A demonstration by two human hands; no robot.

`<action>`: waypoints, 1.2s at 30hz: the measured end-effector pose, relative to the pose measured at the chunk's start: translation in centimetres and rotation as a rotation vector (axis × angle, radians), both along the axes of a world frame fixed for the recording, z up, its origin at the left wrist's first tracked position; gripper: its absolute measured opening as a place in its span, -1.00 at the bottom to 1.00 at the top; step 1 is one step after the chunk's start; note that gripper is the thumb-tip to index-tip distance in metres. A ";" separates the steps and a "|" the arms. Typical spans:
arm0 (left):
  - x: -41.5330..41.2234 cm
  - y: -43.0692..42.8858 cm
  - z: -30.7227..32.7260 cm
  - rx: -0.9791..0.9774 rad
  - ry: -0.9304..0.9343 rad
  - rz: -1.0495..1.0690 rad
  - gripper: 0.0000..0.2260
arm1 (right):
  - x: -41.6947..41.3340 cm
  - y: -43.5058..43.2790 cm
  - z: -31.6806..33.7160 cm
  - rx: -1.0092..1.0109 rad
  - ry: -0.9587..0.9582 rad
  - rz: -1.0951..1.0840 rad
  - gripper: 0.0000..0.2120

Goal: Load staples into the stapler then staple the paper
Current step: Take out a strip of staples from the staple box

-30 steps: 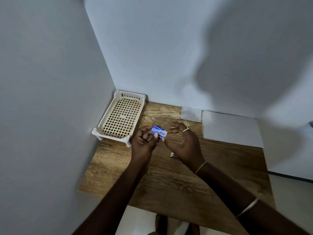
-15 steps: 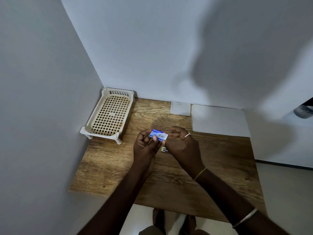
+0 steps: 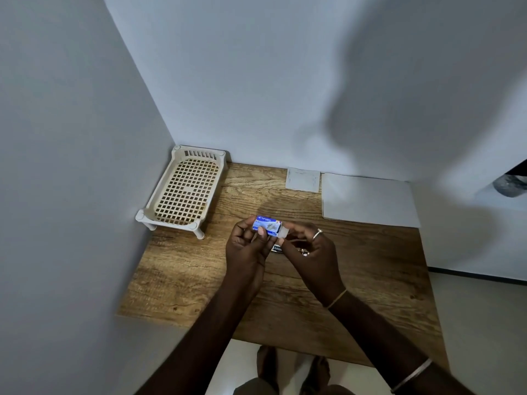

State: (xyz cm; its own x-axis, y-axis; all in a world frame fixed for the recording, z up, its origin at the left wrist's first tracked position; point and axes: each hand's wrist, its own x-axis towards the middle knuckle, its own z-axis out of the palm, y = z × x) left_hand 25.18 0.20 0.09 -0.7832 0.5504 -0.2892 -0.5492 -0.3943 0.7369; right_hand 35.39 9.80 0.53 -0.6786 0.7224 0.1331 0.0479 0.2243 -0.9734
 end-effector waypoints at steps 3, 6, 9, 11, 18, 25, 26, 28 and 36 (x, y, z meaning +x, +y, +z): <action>-0.1 -0.2 0.4 -0.034 0.088 -0.010 -0.81 | 0.1 -0.1 -0.3 -0.088 0.002 0.011 -0.72; -0.4 -0.6 0.9 -0.034 0.167 -0.017 -0.77 | -0.1 -0.2 -0.4 -0.132 0.028 -0.009 -0.79; -0.6 -0.8 1.2 -0.035 0.224 -0.031 -0.72 | -0.4 -0.1 -0.3 -0.169 0.036 -0.040 -0.82; -0.6 -0.9 1.3 -0.034 0.259 -0.046 -0.75 | -0.6 -0.1 -0.4 -0.191 0.027 -0.041 -0.85; -0.8 -0.8 1.6 -0.037 0.303 -0.054 -0.77 | -0.9 0.1 -0.3 -0.162 -0.008 -0.037 -0.82; -0.8 -0.9 1.5 -0.051 0.289 -0.076 -0.76 | -0.6 0.3 0.3 0.086 -0.037 -0.061 -0.83; -0.8 -0.9 1.5 -0.053 0.288 -0.079 -0.76 | -0.6 0.3 0.3 0.109 -0.045 -0.061 -0.83; -0.8 -0.9 1.5 -0.058 0.278 -0.083 -0.74 | -0.5 0.3 0.2 0.151 -0.058 -0.069 -0.85; -0.4 -0.8 1.1 -0.087 0.193 -0.085 -0.78 | -0.5 0.1 0.4 0.208 -0.061 -0.135 -0.90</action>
State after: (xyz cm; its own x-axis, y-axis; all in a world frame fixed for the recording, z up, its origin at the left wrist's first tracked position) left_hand 24.76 -0.55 1.16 -0.7805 0.5963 -0.1878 -0.4234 -0.2831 0.8606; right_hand 34.90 9.88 0.88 -0.5890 0.7685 0.2498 0.1485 0.4068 -0.9014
